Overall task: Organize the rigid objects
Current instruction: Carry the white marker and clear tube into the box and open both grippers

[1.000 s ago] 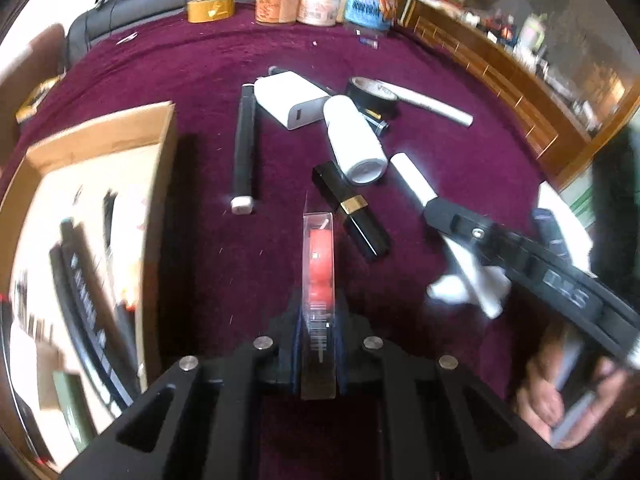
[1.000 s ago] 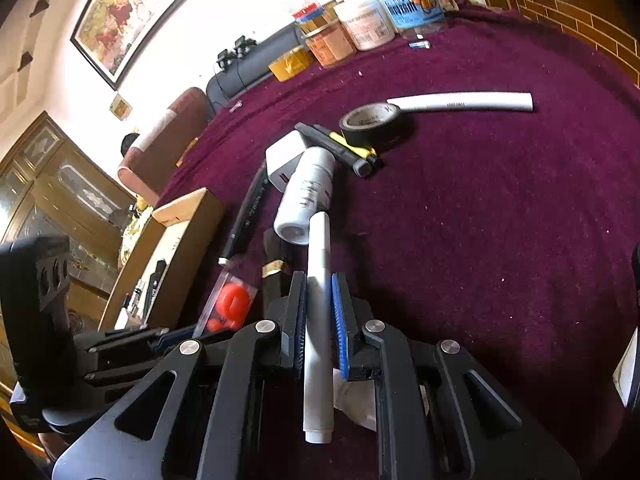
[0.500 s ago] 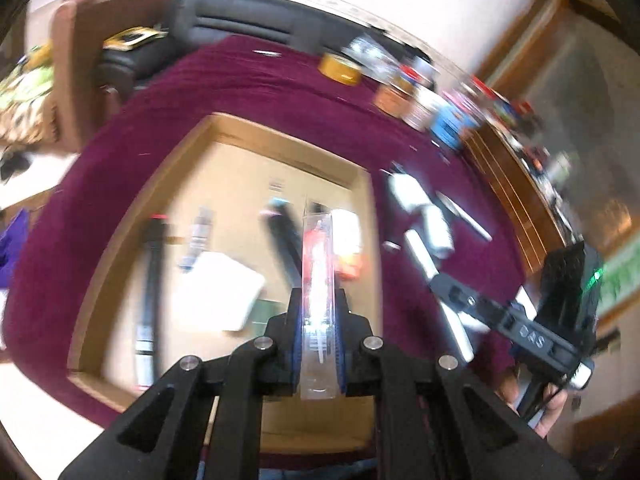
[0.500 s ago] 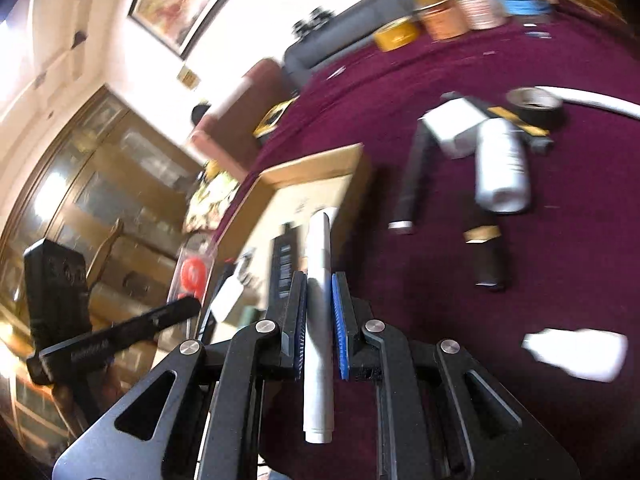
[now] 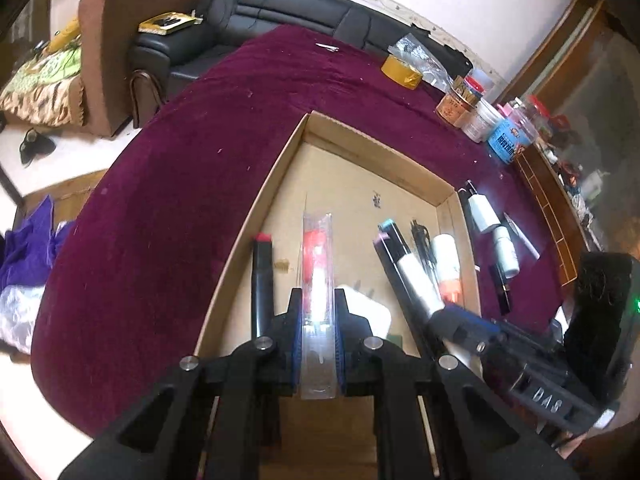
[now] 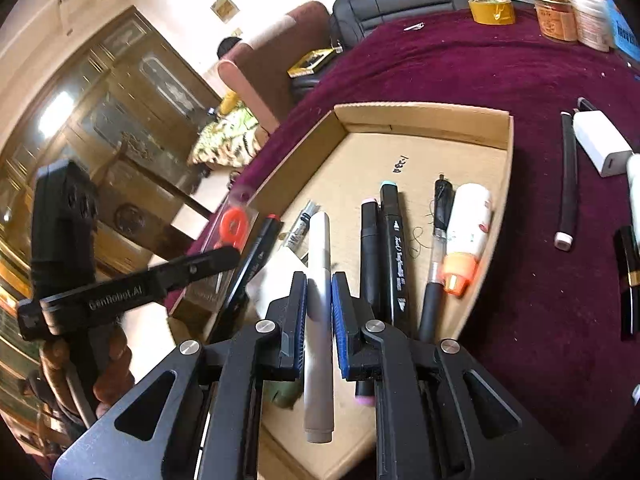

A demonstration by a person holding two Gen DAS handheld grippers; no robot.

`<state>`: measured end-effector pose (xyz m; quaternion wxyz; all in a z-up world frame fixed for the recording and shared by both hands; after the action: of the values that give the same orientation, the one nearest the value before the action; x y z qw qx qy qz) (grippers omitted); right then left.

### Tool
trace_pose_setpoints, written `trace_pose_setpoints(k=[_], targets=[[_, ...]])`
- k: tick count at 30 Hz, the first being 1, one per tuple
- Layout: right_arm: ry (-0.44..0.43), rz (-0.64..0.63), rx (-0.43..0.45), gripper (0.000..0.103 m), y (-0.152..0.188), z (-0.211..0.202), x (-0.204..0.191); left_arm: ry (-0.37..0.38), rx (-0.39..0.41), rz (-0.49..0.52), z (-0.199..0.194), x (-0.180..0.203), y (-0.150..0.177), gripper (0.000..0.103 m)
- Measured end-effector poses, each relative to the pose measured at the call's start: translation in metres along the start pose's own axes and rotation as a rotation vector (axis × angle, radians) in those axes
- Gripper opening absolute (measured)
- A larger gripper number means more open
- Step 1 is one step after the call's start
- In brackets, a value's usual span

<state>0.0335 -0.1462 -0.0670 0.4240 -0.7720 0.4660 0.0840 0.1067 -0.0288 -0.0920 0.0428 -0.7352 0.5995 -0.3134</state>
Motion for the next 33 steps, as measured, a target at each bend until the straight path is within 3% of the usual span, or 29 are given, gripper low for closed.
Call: trace_pose_setpoints(k=[7,13,23,26,28,29,30,32,33], targets=[[0.045,0.005,-0.028,0.013,-0.003,0.010,0.005,-0.109,-0.066,0.068,0.028,-0.005,-0.013,0.011],[0.061,-0.001,-0.057,0.013,-0.001,0.021,-0.001,-0.185,-0.069,0.115,0.038,-0.001,-0.021,0.011],[0.106,-0.017,-0.065,0.014,-0.004,0.027,-0.002,-0.183,-0.072,0.103,0.040,-0.004,-0.017,0.014],[0.100,-0.027,-0.068,0.014,-0.005,0.027,-0.005,-0.131,-0.074,0.080,0.037,-0.006,-0.018,0.021],[0.076,-0.022,-0.060,0.020,-0.006,0.023,-0.004,-0.106,-0.043,0.066,0.027,-0.005,-0.017,0.029],[0.051,-0.017,-0.038,0.025,-0.005,0.016,-0.003,-0.099,-0.023,0.063,0.021,-0.004,-0.017,0.042],[0.036,-0.019,-0.014,0.040,-0.005,0.009,-0.004,-0.095,0.003,0.059,0.014,-0.003,-0.017,0.052],[0.015,-0.028,0.051,0.056,-0.004,-0.013,-0.004,-0.090,0.061,0.064,-0.002,0.005,-0.013,0.053],[-0.007,-0.031,0.075,0.056,-0.003,-0.022,-0.005,-0.086,0.083,0.076,-0.010,0.011,-0.010,0.053]])
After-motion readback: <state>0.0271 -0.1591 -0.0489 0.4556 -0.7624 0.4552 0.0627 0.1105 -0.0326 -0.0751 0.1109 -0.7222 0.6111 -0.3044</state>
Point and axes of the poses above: each gripper's, at about its wrist camera, not at the fingertips, and z roughly the way its jaws point, x to its right, y to its underside, the point moved 5 cm from there along z, roughly the way its jaws point, and after that the axes turned 10 degrees about -z, right-handed, at the moved point
